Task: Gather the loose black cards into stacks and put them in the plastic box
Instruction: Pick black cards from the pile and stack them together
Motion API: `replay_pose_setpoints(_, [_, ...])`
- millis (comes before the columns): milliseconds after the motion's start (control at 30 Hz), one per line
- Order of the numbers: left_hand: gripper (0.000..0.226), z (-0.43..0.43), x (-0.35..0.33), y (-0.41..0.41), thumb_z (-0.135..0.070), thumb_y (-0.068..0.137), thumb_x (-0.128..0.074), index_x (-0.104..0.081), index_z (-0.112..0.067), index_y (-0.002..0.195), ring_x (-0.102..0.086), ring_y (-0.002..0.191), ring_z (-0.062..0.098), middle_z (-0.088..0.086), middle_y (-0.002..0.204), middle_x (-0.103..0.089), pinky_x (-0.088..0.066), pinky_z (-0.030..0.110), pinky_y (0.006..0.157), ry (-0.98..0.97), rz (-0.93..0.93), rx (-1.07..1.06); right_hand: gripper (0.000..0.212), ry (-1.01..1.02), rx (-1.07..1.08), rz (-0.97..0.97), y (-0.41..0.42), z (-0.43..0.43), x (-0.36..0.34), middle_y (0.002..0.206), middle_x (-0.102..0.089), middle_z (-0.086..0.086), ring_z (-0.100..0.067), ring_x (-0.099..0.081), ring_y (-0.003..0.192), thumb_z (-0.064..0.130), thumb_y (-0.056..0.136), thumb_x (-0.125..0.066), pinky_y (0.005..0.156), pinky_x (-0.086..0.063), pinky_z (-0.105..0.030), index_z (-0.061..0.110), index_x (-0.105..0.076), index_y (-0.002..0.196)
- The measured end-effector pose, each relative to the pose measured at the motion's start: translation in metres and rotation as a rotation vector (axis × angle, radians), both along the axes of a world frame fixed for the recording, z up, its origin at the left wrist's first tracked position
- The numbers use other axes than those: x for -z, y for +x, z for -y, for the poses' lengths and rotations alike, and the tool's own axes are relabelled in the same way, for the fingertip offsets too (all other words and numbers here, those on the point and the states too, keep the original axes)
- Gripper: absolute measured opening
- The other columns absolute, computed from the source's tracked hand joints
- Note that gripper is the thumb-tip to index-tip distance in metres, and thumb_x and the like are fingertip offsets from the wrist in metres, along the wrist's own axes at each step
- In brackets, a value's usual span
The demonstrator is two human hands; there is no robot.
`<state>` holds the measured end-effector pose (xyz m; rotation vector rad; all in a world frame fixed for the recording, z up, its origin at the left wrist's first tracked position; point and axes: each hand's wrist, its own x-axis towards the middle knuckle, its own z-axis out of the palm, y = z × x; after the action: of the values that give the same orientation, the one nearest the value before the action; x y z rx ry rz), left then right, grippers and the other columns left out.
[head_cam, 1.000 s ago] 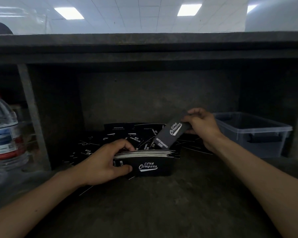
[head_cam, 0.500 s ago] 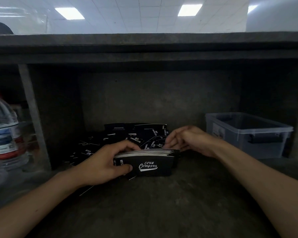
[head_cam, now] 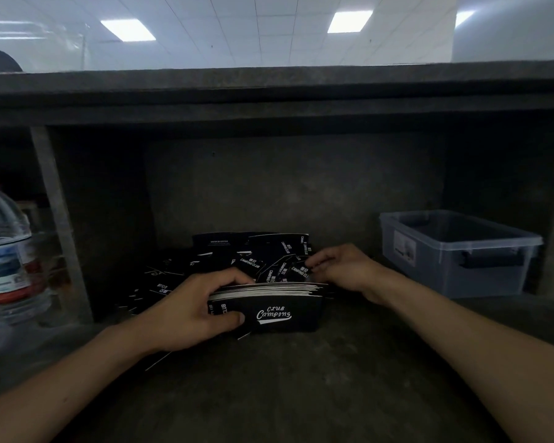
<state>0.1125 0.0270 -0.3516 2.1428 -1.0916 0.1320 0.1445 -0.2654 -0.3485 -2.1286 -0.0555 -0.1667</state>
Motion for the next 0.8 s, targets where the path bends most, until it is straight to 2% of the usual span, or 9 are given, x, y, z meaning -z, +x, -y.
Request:
replay_pose_setpoints(100, [0.036, 0.0, 0.0, 0.0, -0.014, 0.087, -0.073, -0.062, -0.033, 0.117, -0.07, 0.102, 0.014, -0.009, 0.111, -0.072, -0.058, 0.038, 0.087, 0.003, -0.005, 0.006, 0.027, 0.255, 0.162, -0.028, -0.001, 0.005, -0.009, 0.079, -0.068, 0.001, -0.01, -0.059, 0.069, -0.001, 0.08, -0.064, 0.06, -0.046, -0.021, 0.018, -0.074, 0.096])
replay_pose_setpoints(233, [0.036, 0.0, 0.001, 0.001, -0.013, 0.087, -0.074, -0.063, -0.031, 0.116, -0.07, 0.102, 0.013, -0.009, 0.111, -0.072, -0.057, 0.037, 0.088, -0.002, -0.009, 0.0, 0.035, 0.447, 0.253, 0.089, -0.002, 0.011, -0.022, 0.082, -0.069, 0.001, -0.012, -0.059, 0.069, -0.003, 0.078, -0.05, 0.051, -0.046, -0.021, 0.021, -0.074, 0.086])
replay_pose_setpoints(400, [0.034, 0.001, 0.002, 0.001, -0.009, 0.084, -0.076, -0.066, -0.025, 0.112, -0.07, 0.099, 0.013, -0.008, 0.108, -0.071, -0.058, 0.038, 0.086, -0.018, -0.005, -0.024, 0.02, 0.486, 0.324, 0.297, -0.002, 0.016, -0.03, 0.074, -0.064, 0.005, -0.006, -0.057, 0.063, 0.004, 0.08, -0.057, 0.048, -0.044, -0.021, 0.022, -0.066, 0.079])
replay_pose_setpoints(467, [0.033, 0.001, 0.001, 0.001, -0.009, 0.083, -0.077, -0.067, -0.024, 0.11, -0.068, 0.1, 0.014, -0.008, 0.109, -0.067, -0.056, 0.039, 0.086, -0.016, 0.015, -0.03, 0.021, 0.519, 0.33, 0.359, -0.003, 0.018, -0.031, 0.074, -0.064, 0.006, 0.001, -0.057, 0.055, 0.003, 0.081, -0.059, 0.042, -0.042, -0.017, 0.022, -0.064, 0.086])
replay_pose_setpoints(500, [0.032, 0.002, 0.001, 0.001, -0.008, 0.082, -0.078, -0.067, -0.023, 0.109, -0.067, 0.102, 0.014, -0.008, 0.11, -0.065, -0.056, 0.04, 0.087, -0.014, 0.029, -0.03, 0.023, 0.529, 0.315, 0.366, -0.003, 0.018, -0.032, 0.079, -0.066, 0.006, 0.0, -0.058, 0.058, 0.003, 0.081, -0.059, 0.043, -0.043, -0.018, 0.022, -0.064, 0.092])
replay_pose_setpoints(567, [0.033, 0.002, 0.001, 0.001, -0.007, 0.081, -0.079, -0.068, -0.021, 0.109, -0.064, 0.107, 0.014, -0.006, 0.114, -0.062, -0.054, 0.038, 0.091, -0.012, 0.047, -0.026, 0.029, 0.509, 0.268, 0.332, -0.004, 0.018, -0.031, 0.09, -0.068, 0.005, -0.007, -0.061, 0.071, 0.003, 0.082, -0.06, 0.048, -0.046, -0.022, 0.025, -0.064, 0.101])
replay_pose_setpoints(600, [0.034, 0.002, 0.001, 0.002, -0.007, 0.081, -0.079, -0.068, -0.02, 0.11, -0.063, 0.109, 0.013, -0.006, 0.116, -0.061, -0.053, 0.035, 0.094, -0.012, 0.055, -0.022, 0.028, 0.498, 0.246, 0.306, -0.003, 0.017, -0.03, 0.091, -0.067, 0.006, -0.008, -0.061, 0.074, 0.004, 0.082, -0.061, 0.049, -0.048, -0.022, 0.026, -0.065, 0.098])
replay_pose_setpoints(733, [0.034, 0.001, 0.001, 0.003, -0.007, 0.08, -0.08, -0.068, -0.02, 0.109, -0.06, 0.116, 0.01, -0.009, 0.122, -0.059, -0.05, 0.026, 0.097, -0.007, 0.085, -0.02, 0.017, 0.477, 0.204, 0.202, -0.001, 0.012, -0.024, 0.075, -0.064, 0.006, -0.007, -0.059, 0.069, 0.005, 0.076, -0.066, 0.05, -0.05, -0.022, 0.021, -0.066, 0.079])
replay_pose_setpoints(800, [0.033, 0.001, 0.002, 0.004, -0.009, 0.08, -0.08, -0.068, -0.02, 0.108, -0.06, 0.116, 0.009, -0.009, 0.123, -0.058, -0.05, 0.025, 0.096, 0.0, 0.087, -0.019, 0.013, 0.449, 0.213, 0.195, 0.0, 0.013, -0.024, 0.071, -0.067, 0.009, -0.005, -0.06, 0.068, 0.012, 0.074, -0.069, 0.05, -0.048, -0.021, 0.022, -0.07, 0.082])
